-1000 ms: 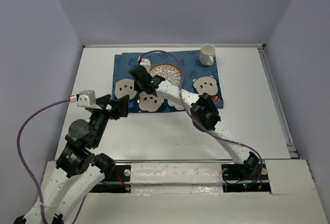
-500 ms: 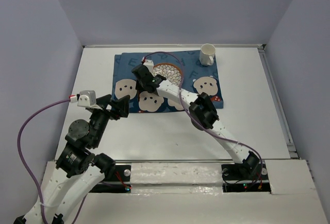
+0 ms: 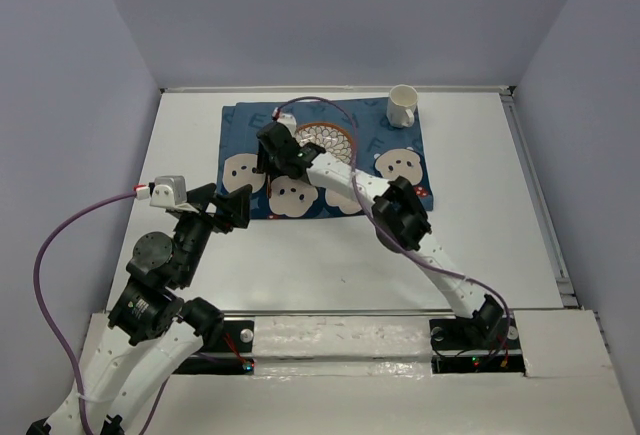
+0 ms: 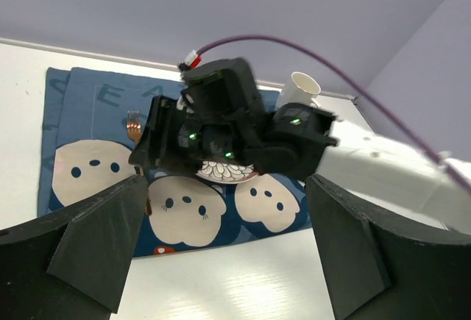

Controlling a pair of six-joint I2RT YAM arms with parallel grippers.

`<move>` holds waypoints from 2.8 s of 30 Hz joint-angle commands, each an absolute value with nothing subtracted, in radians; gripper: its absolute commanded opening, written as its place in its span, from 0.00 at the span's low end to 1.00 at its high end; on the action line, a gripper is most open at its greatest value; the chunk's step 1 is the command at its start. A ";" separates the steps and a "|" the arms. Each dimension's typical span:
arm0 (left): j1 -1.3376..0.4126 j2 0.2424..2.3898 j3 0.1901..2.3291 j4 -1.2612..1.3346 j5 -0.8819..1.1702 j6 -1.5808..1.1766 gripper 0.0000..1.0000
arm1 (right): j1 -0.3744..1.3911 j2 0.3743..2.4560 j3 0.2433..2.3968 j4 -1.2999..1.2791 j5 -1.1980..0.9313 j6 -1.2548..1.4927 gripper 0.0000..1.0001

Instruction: Set the dinner table for one person

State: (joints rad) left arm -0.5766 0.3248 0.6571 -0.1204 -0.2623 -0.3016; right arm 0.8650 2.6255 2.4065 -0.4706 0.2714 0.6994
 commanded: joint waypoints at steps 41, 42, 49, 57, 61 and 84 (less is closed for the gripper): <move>-0.693 0.195 0.680 -0.058 -0.232 -0.287 0.99 | 0.417 1.127 0.629 -0.744 0.252 0.914 0.73; -0.695 0.195 0.680 -0.057 -0.232 -0.287 0.99 | 0.417 1.135 0.620 -0.733 0.233 0.905 0.73; -0.695 0.195 0.680 -0.057 -0.233 -0.285 0.99 | 0.417 1.170 0.617 -0.713 0.192 0.881 0.66; -0.696 0.201 0.680 -0.057 -0.233 -0.285 0.99 | 0.417 1.229 0.626 -0.706 0.207 0.867 0.70; -0.695 0.201 0.680 -0.058 -0.233 -0.285 0.99 | 0.417 1.227 0.630 -0.707 0.212 0.859 0.70; -0.693 0.213 0.680 -0.055 -0.225 -0.287 0.99 | 0.503 1.241 0.598 -0.673 0.101 0.897 0.26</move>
State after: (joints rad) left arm -0.6926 0.2108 0.6571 -0.1017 -0.2211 -0.2996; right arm 0.4717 1.2163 0.5892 -0.6777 0.0971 0.8730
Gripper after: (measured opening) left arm 0.989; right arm 0.290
